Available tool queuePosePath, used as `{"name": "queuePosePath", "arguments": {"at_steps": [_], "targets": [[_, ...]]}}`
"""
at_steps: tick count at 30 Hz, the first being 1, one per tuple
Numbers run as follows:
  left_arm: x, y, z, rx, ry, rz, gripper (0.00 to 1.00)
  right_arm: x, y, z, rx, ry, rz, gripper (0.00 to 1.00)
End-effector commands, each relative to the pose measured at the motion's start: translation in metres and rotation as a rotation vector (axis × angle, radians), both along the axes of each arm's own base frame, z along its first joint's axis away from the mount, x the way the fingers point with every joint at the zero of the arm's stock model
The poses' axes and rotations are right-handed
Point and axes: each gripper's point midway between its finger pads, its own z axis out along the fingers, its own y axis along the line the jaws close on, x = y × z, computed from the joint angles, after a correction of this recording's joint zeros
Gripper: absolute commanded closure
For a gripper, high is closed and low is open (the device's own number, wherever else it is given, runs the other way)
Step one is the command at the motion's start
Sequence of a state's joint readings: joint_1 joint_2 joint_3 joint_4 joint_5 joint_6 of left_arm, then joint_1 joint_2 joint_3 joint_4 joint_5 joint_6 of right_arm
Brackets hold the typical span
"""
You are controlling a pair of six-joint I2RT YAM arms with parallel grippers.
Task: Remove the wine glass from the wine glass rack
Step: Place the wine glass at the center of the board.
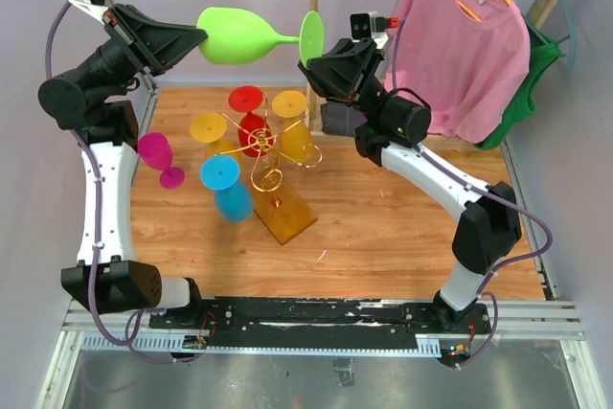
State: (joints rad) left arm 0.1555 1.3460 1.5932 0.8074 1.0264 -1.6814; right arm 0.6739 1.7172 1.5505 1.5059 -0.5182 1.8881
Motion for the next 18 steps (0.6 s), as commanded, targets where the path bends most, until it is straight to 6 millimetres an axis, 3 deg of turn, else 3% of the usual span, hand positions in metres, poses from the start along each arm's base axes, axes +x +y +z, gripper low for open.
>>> {"name": "queuePosePath", "arguments": {"at_steps": [1, 4, 8, 10, 18], "targets": [[-0.029, -0.005, 0.016, 0.014, -0.101, -0.011, 1.0, -0.017, -0.002, -0.01, -0.004, -0.055, 0.011, 0.75], [-0.032, -0.006, 0.018, 0.012, -0.117, -0.013, 1.0, -0.014, -0.003, -0.018, -0.02, -0.038, -0.007, 0.74], [-0.033, -0.006, 0.02, 0.009, -0.127, -0.014, 1.0, -0.016, -0.006, -0.022, -0.03, -0.04, -0.02, 0.53], [-0.034, -0.006, 0.021, 0.008, -0.133, -0.014, 1.0, -0.019, -0.007, -0.024, -0.038, -0.048, -0.026, 0.48], [-0.032, -0.006, 0.02, 0.01, -0.136, -0.013, 1.0, -0.025, -0.014, -0.049, -0.11, -0.037, -0.056, 0.42]]}}
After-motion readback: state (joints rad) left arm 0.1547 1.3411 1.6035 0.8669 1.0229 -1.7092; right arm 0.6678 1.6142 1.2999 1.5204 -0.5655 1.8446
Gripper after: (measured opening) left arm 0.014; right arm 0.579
